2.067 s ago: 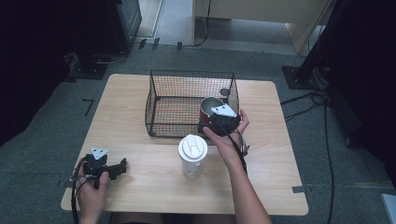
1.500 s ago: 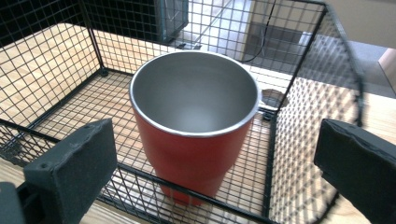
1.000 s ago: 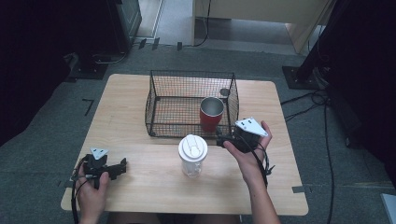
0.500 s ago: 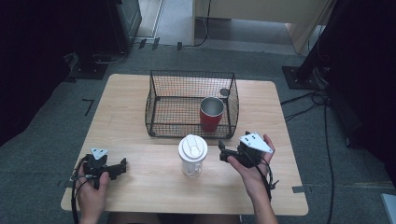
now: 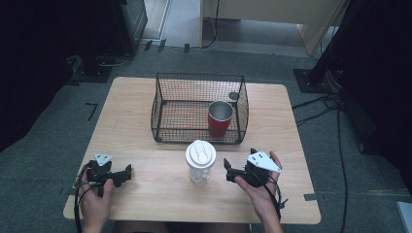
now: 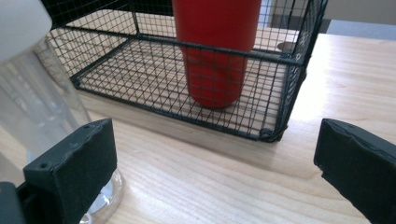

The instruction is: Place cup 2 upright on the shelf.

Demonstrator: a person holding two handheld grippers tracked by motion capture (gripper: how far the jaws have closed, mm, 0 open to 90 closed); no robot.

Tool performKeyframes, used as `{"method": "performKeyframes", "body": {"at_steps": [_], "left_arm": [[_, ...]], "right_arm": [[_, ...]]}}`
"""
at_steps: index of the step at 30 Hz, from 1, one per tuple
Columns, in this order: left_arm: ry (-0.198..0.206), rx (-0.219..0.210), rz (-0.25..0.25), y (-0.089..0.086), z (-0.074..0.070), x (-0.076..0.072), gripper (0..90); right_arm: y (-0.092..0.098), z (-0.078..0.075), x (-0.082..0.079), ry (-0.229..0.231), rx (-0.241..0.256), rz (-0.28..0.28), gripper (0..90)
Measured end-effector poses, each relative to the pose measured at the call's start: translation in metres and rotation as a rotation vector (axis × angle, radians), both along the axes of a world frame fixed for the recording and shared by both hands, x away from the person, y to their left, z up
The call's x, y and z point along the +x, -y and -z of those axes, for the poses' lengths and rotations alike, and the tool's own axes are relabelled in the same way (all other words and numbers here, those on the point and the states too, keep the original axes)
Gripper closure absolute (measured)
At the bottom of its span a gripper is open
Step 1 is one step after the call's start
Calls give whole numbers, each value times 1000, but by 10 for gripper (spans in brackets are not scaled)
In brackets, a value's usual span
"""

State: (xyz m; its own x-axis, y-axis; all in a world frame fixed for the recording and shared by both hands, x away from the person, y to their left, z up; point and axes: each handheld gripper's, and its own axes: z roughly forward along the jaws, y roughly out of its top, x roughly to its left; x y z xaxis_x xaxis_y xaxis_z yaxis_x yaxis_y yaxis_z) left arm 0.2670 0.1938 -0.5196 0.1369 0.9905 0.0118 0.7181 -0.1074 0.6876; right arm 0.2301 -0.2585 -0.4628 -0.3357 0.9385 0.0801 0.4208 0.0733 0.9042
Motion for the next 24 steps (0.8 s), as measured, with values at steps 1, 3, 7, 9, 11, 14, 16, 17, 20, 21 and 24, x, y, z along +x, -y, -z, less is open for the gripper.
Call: {"method": "performKeyframes", "body": {"at_steps": [1, 3, 7, 9, 11, 14, 16, 17, 20, 21, 24], "left_arm": [[-1, 0, 1, 0, 0, 0, 0], [-1, 1, 1, 0, 0, 0, 0], [-1, 0, 1, 0, 0, 0, 0], [-1, 0, 1, 0, 0, 0, 0], [0, 0, 0, 0, 0, 0, 0], [-1, 1, 1, 0, 0, 0, 0], [0, 0, 0, 0, 0, 0, 0], [0, 0, 0, 0, 0, 0, 0], [-1, 1, 1, 0, 0, 0, 0], [0, 0, 0, 0, 0, 0, 0], [0, 0, 0, 0, 0, 0, 0]], "right_arm": [[-1, 1, -1, -3, -1, -5, 0], [-3, 1, -3, -2, 1, -13, 0], [-9, 4, -5, -8, 4, -33, 0], [-12, 6, -6, -13, 1, -44, 0], [-15, 6, -8, -16, 5, -57, 0], [-17, 6, -11, -14, 3, -69, 0], [-17, 5, -14, -14, 4, -77, 0], [-17, 5, -15, -10, 5, -81, 0], [-18, 6, -19, -12, 10, -100, 0], [-19, 6, -20, -10, 12, -109, 0], [-21, 6, -23, -14, 10, -137, 0]]}}
